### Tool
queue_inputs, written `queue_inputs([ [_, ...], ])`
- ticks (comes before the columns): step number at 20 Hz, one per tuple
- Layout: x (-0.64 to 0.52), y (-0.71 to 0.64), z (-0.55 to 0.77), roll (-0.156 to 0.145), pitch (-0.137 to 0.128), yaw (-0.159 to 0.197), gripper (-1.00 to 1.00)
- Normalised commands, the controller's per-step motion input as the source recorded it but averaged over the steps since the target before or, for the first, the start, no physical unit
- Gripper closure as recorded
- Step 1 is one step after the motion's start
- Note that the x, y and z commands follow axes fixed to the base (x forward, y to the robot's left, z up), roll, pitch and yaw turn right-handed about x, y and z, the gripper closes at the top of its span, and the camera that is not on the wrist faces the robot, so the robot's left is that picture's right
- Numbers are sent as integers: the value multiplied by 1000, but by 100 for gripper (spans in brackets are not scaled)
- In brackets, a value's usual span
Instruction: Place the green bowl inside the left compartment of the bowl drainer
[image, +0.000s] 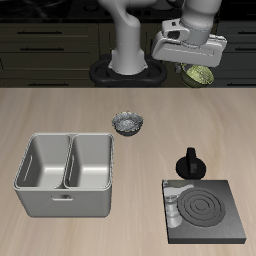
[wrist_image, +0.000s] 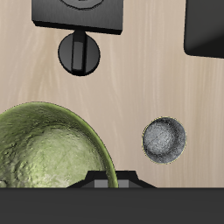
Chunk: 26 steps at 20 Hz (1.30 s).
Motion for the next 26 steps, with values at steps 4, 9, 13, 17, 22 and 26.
queue_inputs([
  [4,118,-123,193,-10,-16,27,100],
  [9,120,-429,384,-37,-33,0,100],
  [13,12,-319,300,-17,-51,0,100],
  [17,41,-314,191,-55,-33,13,100],
  [22,59,-417,155,-3,-8,-20,100],
  [26,21,-546,209,8,-37,25,100],
])
